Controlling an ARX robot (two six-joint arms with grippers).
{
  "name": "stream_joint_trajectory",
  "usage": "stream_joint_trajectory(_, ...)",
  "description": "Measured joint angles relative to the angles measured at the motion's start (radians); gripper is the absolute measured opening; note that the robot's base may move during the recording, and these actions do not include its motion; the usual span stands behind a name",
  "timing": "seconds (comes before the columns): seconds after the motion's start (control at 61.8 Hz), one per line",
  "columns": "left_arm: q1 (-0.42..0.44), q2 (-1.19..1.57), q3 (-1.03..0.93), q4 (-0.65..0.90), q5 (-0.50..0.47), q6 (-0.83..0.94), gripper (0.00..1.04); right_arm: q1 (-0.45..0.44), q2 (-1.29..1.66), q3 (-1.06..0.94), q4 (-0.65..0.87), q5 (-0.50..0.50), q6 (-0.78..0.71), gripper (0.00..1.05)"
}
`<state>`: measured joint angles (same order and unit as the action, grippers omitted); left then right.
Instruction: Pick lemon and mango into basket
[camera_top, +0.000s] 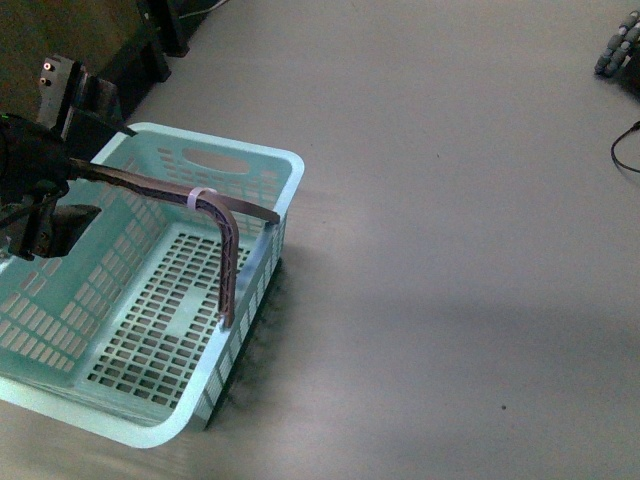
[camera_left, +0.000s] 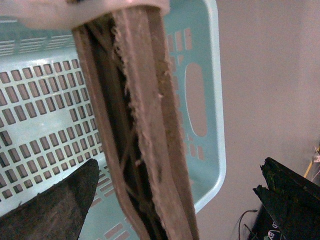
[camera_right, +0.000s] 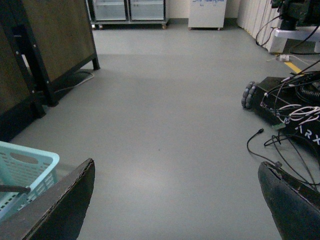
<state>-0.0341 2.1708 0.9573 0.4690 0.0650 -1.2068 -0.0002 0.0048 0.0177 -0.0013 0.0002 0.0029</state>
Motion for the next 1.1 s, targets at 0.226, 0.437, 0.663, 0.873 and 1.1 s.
stream_joint_trajectory(0.226,-0.013,0.048,0.046,-0.027,-0.012,-0.021,0.60,0.000,0.000,0.000,0.000,0.000,0.000,0.96)
stream_joint_trajectory(0.437,-0.033,0.048,0.048,-0.040,-0.034,-0.057,0.26,0.000,0.000,0.000,0.000,0.000,0.000,0.96)
stream_joint_trajectory(0.663,-0.065,0.000,0.024,-0.062,-0.051,-0.111,0.06,0.000,0.000,0.000,0.000,0.000,0.000,0.96)
stream_joint_trajectory(0.873,-0.076,-0.173,-0.084,-0.118,-0.059,-0.124,0.06,0.000,0.000,0.000,0.000,0.000,0.000,0.96)
stream_joint_trajectory(1.1,-0.060,-0.533,-0.189,-0.242,-0.066,-0.169,0.05,0.000,0.000,0.000,0.000,0.000,0.000,0.96)
